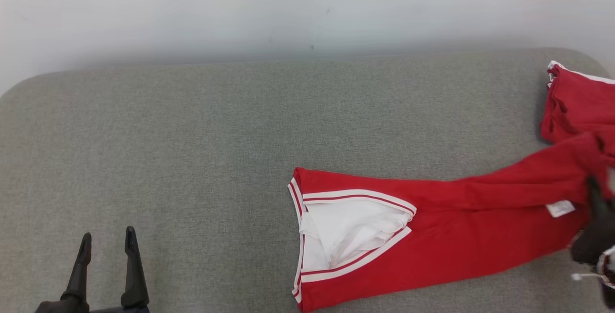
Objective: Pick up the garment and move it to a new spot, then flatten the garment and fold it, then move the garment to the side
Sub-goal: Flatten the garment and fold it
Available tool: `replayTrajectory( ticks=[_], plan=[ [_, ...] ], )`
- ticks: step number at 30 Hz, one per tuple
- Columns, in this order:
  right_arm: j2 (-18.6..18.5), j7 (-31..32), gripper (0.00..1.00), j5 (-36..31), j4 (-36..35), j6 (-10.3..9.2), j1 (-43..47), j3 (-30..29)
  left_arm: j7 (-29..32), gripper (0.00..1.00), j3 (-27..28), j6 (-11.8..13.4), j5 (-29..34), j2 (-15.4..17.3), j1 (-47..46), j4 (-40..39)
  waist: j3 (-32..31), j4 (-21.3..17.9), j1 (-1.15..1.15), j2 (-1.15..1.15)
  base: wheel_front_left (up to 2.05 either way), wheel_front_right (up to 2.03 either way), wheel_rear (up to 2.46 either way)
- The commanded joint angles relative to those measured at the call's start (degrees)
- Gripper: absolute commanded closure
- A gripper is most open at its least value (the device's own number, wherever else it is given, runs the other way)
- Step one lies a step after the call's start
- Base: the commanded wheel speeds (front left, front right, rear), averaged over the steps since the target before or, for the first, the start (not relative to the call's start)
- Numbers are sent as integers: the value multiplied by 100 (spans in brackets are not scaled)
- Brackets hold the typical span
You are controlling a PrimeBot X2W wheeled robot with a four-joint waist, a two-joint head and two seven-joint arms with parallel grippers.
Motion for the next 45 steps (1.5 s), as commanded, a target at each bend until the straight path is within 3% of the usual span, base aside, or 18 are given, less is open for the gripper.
replayTrajectory(
  ticks=[1, 12, 22, 30, 41, 42, 43, 45],
  plan=[
    [141, 18, 100, -57, -148, -14, 17, 73, -17, 0, 18, -3, 27, -11, 87, -4, -8, -19, 0, 0, 0, 0, 0],
    [1048, 477, 100, -283, -2012, -14, 404, 941, -17, 0, -78, 23, -58, -12, 2, 75, 2, 30, 0, 0, 0, 0, 0],
    [1696, 769, 100, -267, -2909, -14, 778, 1535, -17, 0, -157, 37, -104, -13, -99, 146, 48, 280, 0, 0, 0, 0, 0],
    [2062, 723, 100, -321, -2829, -14, 688, 1890, -17, 0, -211, 40, -126, -12, -170, 217, 102, 476, 0, 0, 0, 0, 0],
    [2303, 388, 100, -294, -1990, -14, 384, 2207, -17, 0, -305, 73, -194, -13, -268, 280, 170, 646, 0, 0, 0, 0, 0],
    [2307, 367, 56, -328, -1923, -14, 341, 2246, -17, 0, -310, 81, -202, -13, -273, 283, 171, 649, 0, 0, 0, 0, 0],
    [2314, 327, 0, -339, -1869, -14, 297, 2257, -17, 0, -320, 87, -201, -13, -278, 289, 173, 653, 0, 0, 0, 0, 0],
    [2320, 256, 0, -319, -1789, -14, 255, 2282, -17, 0, -316, 90, -206, -13, -277, 298, 171, 650, 0, 0, 0, 0, 0]
  ],
)
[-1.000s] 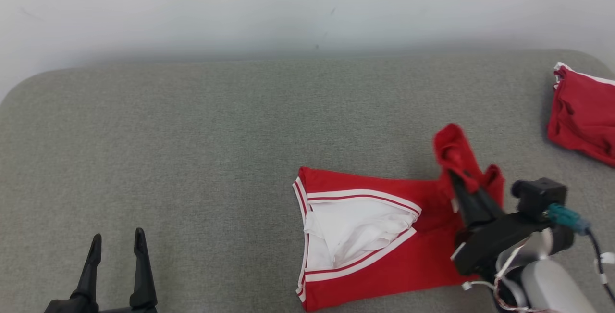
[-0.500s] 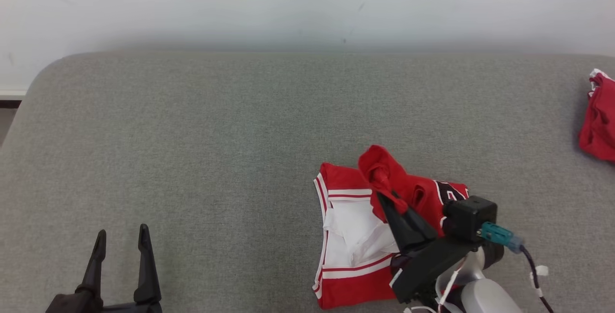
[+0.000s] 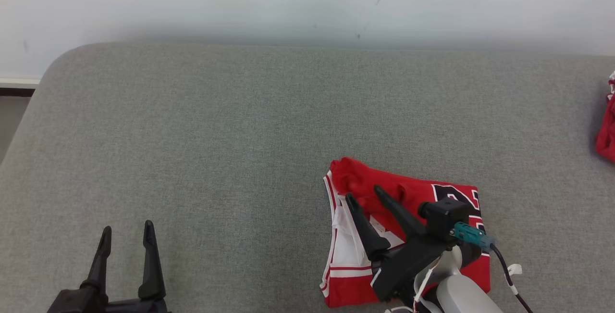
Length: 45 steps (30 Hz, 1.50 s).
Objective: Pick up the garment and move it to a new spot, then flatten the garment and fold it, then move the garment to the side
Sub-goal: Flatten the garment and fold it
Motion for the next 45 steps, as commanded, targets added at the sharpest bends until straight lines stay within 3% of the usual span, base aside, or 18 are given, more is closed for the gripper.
replayTrajectory(
  ticks=[1, 8, 17, 25, 26, 27, 28, 38, 45],
  plan=[
    [16, -109, 0, 16, 10, -14, -82, 9, -17, 0, 11, 24, -53, -8, -53, 14, -3, -8, 0, 0, 0, 0, 0],
    [-181, -498, 0, -20, -379, -14, -176, -239, -17, 0, 43, 44, -83, -7, -2, 33, -63, -102, 0, 0, 0, 0, 0],
    [-727, -691, 0, -63, -943, -14, 89, -1177, -17, 0, 69, 46, -27, -7, 63, -58, -123, -177, 0, 0, 0, 0, 0],
    [-1220, -798, 0, -80, -589, -14, 413, -1626, -17, 0, 131, 20, 20, -7, 109, -104, -147, -188, 0, 0, 0, 0, 0],
    [-1252, -802, 27, -63, -497, -14, 417, -1610, -17, 0, 134, 17, 20, -8, 109, -104, -147, -185, 0, 0, 0, 0, 0],
    [-1279, -811, 76, -24, -393, -14, 419, -1585, -17, 0, 136, 16, 16, -7, 104, -104, -148, -180, 0, 0, 0, 0, 0],
    [-1315, -819, 100, 1, -275, -14, 408, -1535, -17, 0, 133, 14, 18, -7, 94, -103, -149, -171, 0, 0, 0, 0, 0],
    [-1635, -1117, 100, 7, 1091, -14, -55, -626, -17, 0, 58, -6, 42, -7, -5, -55, -143, 31, 0, 0, 0, 0, 0],
    [-1604, -1283, 100, 146, 1691, -14, -261, 23, -17, 0, 34, -3, 19, -7, -13, -31, -141, 168, 0, 0, 0, 0, 0]
  ],
)
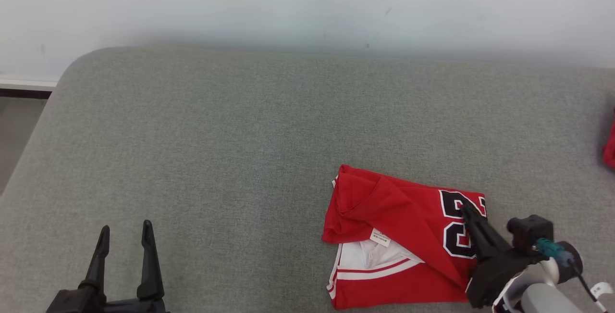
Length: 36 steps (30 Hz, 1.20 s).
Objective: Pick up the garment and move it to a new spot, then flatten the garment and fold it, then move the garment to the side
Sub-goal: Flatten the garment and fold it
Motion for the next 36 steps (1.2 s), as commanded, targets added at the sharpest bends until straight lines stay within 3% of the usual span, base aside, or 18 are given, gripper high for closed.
replayTrajectory(
  ticks=[1, 17, 26, 31, 36],
  plan=[
    [29, -41, 100, 37, 53, -14, -39, 84, -17, 0, 0, 15, -20, -7, -21, 9, -5, 26, 0, 0, 0, 0, 0],
    [534, -50, 100, 198, -410, -14, 191, 959, -17, 0, -62, 44, -21, -8, -83, 42, -25, 132, 0, 0, 0, 0, 0],
    [701, -43, 100, 476, -607, -14, 421, 2045, -17, 0, 22, 4, -28, -8, -4, 2, -32, 188, 0, 0, 0, 0, 0],
    [707, -43, 100, 575, -877, -14, 369, 1884, -17, 0, 75, 9, -45, -8, 33, -14, -43, 106, 0, 0, 0, 0, 0],
    [639, -42, 100, 416, -1384, -14, 432, 1144, -17, 0, 117, 23, -27, -8, 61, -43, -67, -49, 0, 0, 0, 0, 0]
  ],
)
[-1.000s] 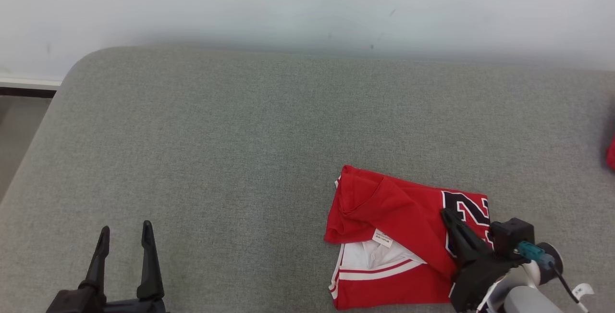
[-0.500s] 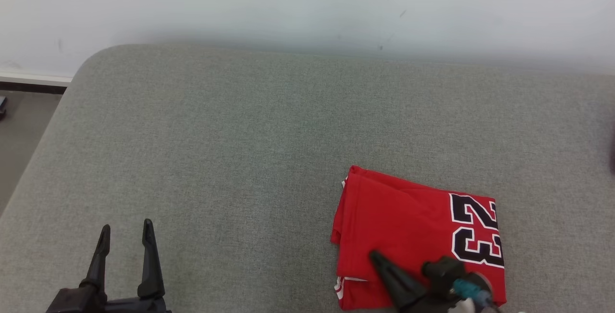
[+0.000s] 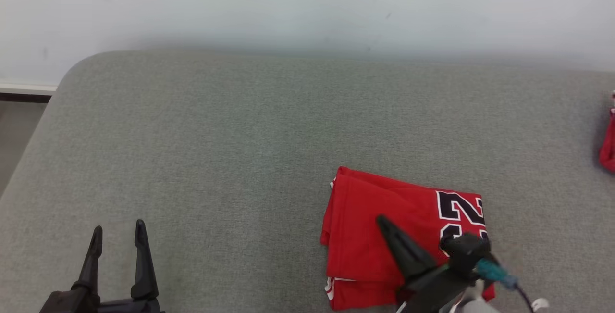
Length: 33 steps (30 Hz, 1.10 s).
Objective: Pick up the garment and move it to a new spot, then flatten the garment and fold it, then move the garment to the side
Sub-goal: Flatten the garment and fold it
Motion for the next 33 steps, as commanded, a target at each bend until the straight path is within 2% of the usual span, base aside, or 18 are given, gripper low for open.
replayTrajectory(
  ticks=[1, 12, 18, 23, 24, 25, 26, 27, 33],
  plan=[
    [-40, -3, 100, -104, -150, -14, 68, -254, -17, 0, 14, 23, -17, -9, 66, -20, -13, -102, 0, 0, 0, 0, 0],
    [45, -2, 100, -759, -916, -14, 630, -2012, -17, 0, -7, 14, 162, -9, 85, -125, -118, -506, 0, 0, 0, 0, 0],
    [135, -2, 100, -998, -1131, -14, 1034, -2633, -17, 0, -60, -32, 311, -8, 115, -98, -235, -678, 0, 0, 0, 0, 0],
    [239, -2, 100, -1132, -1273, -14, 1288, -2929, -17, 0, -70, -47, 331, -8, 180, -86, -323, -757, 0, 0, 0, 0, 0],
    [286, -2, 84, -1170, -1340, -14, 1395, -3008, -17, 0, -72, -41, 362, -9, 217, -80, -373, -778, 0, 0, 0, 0, 0],
    [318, -2, 63, -1182, -1381, -14, 1435, -3037, -17, 0, -71, -45, 382, -7, 239, -79, -400, -790, 0, 0, 0, 0, 0],
    [341, -2, 26, -1198, -1417, -14, 1482, -3054, -17, 0, -86, -48, 427, -4, 265, -72, -428, -800, 0, 0, 0, 0, 0],
    [361, -2, 0, -1212, -1441, -14, 1535, -3066, -17, 0, -95, -53, 461, -1, 288, -80, -456, -807, 0, 0, 0, 0, 0],
    [458, -2, 0, -1331, -1544, -14, 1703, -3196, -17, 0, -115, -102, 538, 37, 450, -114, -552, -773, 0, 0, 0, 0, 0]
  ],
)
